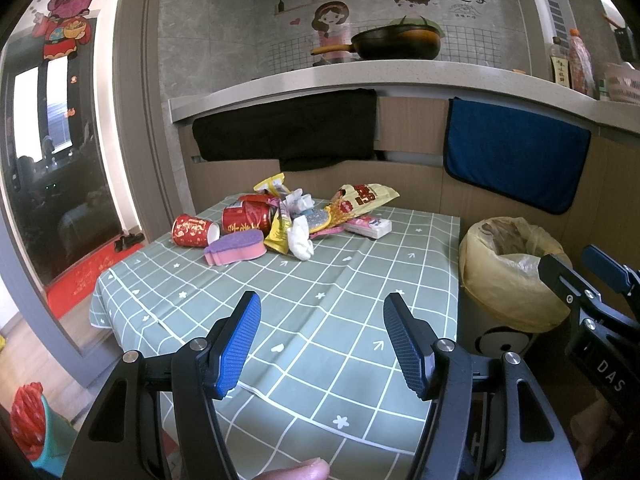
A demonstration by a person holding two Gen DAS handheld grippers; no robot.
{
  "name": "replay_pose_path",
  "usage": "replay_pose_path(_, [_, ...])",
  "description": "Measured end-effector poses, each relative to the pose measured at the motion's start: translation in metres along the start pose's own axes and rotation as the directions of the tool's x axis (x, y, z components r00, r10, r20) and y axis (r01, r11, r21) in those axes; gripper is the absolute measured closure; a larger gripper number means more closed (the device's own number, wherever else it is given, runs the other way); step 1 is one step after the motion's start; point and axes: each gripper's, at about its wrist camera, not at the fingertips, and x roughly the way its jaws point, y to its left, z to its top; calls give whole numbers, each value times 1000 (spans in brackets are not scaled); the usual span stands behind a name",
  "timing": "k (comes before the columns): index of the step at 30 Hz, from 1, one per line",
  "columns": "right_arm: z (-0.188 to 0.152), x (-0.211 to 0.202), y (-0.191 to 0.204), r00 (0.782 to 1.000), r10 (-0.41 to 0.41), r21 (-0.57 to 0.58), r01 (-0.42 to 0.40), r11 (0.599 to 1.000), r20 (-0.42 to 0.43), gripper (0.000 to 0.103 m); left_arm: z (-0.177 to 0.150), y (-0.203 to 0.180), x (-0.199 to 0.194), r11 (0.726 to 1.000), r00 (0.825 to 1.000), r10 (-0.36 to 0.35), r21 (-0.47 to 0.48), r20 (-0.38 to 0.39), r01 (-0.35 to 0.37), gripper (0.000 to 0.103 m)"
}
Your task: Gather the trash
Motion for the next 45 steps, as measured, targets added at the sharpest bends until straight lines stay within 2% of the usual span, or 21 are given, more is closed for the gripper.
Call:
replay_pose_path(20, [-2, 2, 1, 1000, 2, -3, -2, 1000, -14, 36, -11, -5, 7, 1000, 1000, 0, -9, -16, 0, 39])
replay_pose_path(23, [-1, 4, 0, 1000, 0, -13, 0, 1000, -13, 36, -8, 1, 10, 1000, 999, -19, -25, -28, 19, 39])
replay_pose_path(25, [2, 8, 0, 1000, -1, -19, 1, 1000, -10, 36, -5, 8, 16, 997, 998, -59, -43, -36, 58, 39])
replay_pose_path(31, [18, 39, -4, 1000, 15, -22, -16, 1000, -25, 37, 9, 30, 50, 993, 993, -102, -62, -52, 99, 39])
replay_pose_path(34, [25, 59, -4, 999, 21, -7, -22, 1000, -34, 37, 17, 46, 70, 994, 995, -86, -68, -42, 83, 41])
replay_pose_path(38, [30, 89, -1, 998, 33, -2, -33, 999, -59, 37, 27, 77, 105, 992, 995, -52, -117, -82, 42, 44])
replay_pose_path(41, [31, 113, 7, 997, 5, -27, -6, 1000, -71, 37, 30, 96, 123, 990, 996, -30, -143, -88, 17, 45])
replay_pose_path(45, [35, 132, 14, 996, 21, -32, -24, 999, -89, 37, 37, 114, 147, 987, 995, -29, -162, -98, 13, 45])
